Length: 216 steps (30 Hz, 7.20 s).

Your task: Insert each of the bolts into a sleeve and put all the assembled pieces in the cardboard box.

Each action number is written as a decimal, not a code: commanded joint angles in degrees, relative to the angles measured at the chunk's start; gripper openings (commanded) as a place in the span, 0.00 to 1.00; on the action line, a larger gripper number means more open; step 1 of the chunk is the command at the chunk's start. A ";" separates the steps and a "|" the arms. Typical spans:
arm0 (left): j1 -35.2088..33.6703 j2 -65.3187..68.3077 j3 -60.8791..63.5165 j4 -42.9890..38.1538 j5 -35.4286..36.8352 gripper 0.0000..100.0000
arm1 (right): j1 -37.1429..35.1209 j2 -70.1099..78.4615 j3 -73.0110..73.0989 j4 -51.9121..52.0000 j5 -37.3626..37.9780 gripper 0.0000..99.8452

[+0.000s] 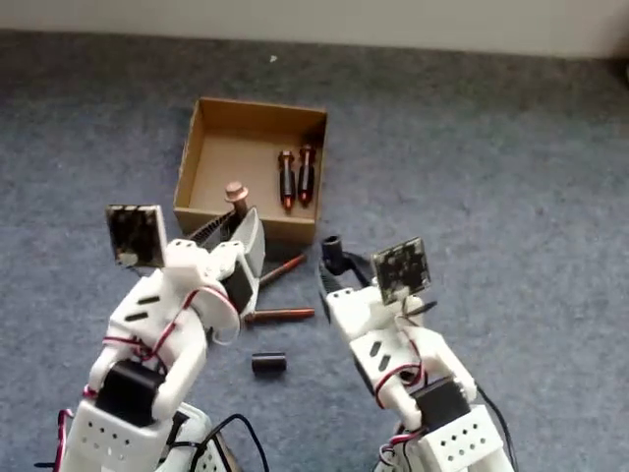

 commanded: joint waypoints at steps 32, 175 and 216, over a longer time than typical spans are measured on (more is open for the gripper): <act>5.05 -20.62 4.97 -0.09 2.20 0.01 | -14.20 -15.08 6.37 -7.25 8.70 0.00; -42.59 -20.44 29.85 1.32 -21.63 0.01 | -29.85 74.33 -42.77 25.71 15.74 0.20; -17.01 -20.09 20.09 2.37 -13.89 0.01 | 8.92 31.78 -27.21 26.95 13.01 0.00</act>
